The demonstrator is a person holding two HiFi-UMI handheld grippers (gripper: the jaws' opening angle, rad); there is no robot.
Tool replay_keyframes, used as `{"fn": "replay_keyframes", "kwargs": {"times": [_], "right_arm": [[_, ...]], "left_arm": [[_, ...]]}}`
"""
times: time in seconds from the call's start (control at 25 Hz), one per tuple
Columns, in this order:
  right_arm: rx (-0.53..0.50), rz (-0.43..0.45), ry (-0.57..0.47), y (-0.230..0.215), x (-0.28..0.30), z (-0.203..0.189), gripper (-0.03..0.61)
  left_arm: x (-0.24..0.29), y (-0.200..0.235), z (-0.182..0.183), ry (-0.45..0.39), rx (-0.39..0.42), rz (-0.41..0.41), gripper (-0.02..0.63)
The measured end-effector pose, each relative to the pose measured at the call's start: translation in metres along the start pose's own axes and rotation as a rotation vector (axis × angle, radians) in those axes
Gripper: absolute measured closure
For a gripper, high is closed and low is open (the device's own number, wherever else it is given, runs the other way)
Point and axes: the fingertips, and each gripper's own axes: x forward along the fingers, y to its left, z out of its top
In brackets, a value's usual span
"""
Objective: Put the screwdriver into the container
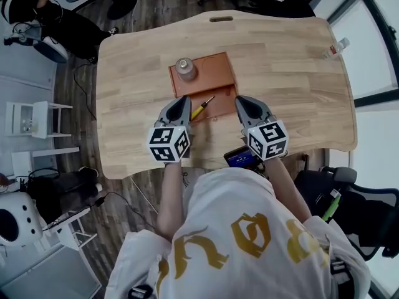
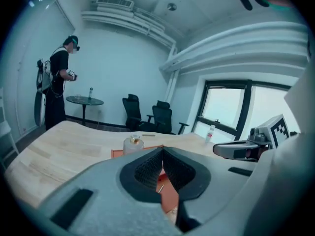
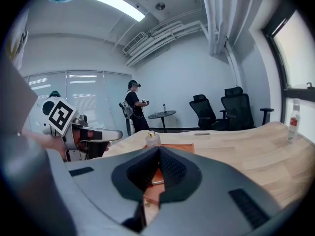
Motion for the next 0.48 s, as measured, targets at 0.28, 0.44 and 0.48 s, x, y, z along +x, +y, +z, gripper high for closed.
{"fn": "replay_keyframes", "kwargs": {"times": [0.28, 0.44, 0.48], "right_arm": [[-0.026, 0.015, -0.037, 0.013, -0.006, 0.011, 0.568], [-0.038, 0.014, -0.036, 0.016, -0.009, 0.012, 0.568], [-0.039, 0.012, -0.035, 0.015, -0.01, 0.011, 0.568]], "left_arm": [[-0.024, -0.006, 0.023, -0.123, 0.098, 0.035, 0.603], [-0.031, -0.006, 0.025, -0.152, 0.056, 0.017, 0.603], [-0.031, -0.006, 0.024, -0.151, 0.054, 0.016, 0.603]]}}
